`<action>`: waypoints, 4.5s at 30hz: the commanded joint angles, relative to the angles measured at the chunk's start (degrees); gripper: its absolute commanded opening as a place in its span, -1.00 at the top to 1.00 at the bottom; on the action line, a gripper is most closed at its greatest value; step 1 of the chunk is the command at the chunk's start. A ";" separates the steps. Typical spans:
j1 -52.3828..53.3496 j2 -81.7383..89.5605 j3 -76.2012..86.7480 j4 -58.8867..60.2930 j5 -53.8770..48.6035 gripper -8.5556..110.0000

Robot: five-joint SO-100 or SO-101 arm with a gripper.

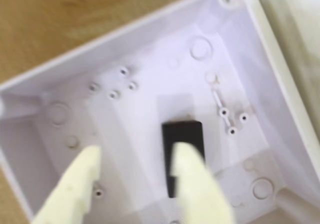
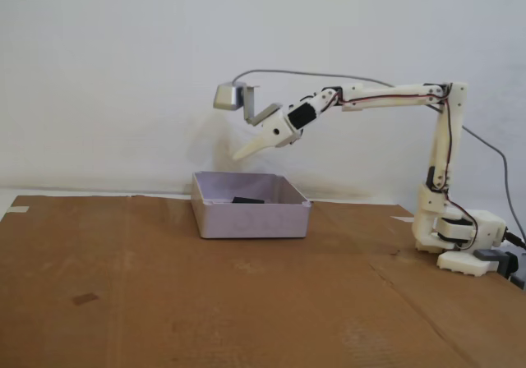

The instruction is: Grasp a block and put it in the box.

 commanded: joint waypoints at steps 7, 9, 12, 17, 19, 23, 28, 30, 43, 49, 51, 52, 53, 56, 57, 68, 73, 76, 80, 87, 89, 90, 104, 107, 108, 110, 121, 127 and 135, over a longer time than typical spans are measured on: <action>-5.80 13.01 -5.71 3.52 -0.53 0.86; -6.59 13.27 -5.71 3.52 -0.53 0.86; -7.47 13.36 -5.80 3.52 -0.44 0.86; -9.05 13.36 -5.89 3.43 -0.35 0.86; -9.49 13.45 -6.06 3.43 -0.26 0.86; -10.37 14.06 -6.59 2.99 -0.09 0.86; -10.72 18.19 -5.45 3.43 0.00 0.86; -10.72 19.51 -4.31 3.43 0.09 0.86; -12.48 32.61 10.46 2.72 -0.09 0.86; -14.24 37.71 17.14 2.72 -0.18 0.86; -14.77 39.11 18.90 2.72 -0.18 0.86; -14.85 39.81 19.86 2.72 -0.18 0.86; -14.85 40.52 20.57 2.72 -0.18 0.86; -14.85 42.63 22.68 2.72 0.09 0.86; -14.94 43.33 23.38 2.72 0.18 0.86; -14.94 53.35 33.66 2.72 0.35 0.86; -14.94 58.45 38.76 2.72 0.35 0.86; -14.94 61.35 42.10 2.72 0.35 0.86; -14.94 65.48 46.58 2.72 0.35 0.86; -14.94 71.72 52.91 2.72 0.35 0.86; -14.94 73.12 54.40 2.72 0.35 0.86; -15.03 73.83 55.20 2.72 0.35 0.86; -17.75 83.58 66.18 2.72 0.35 0.86; -17.75 85.25 68.03 2.72 0.35 0.86; -17.75 85.87 68.64 2.72 0.35 0.86; -17.75 87.10 69.87 2.72 0.35 0.86; -17.75 94.13 75.50 2.72 0.35 0.86; -19.07 96.06 77.61 2.72 0.35 0.86; -20.21 98.35 80.42 2.72 0.35 0.86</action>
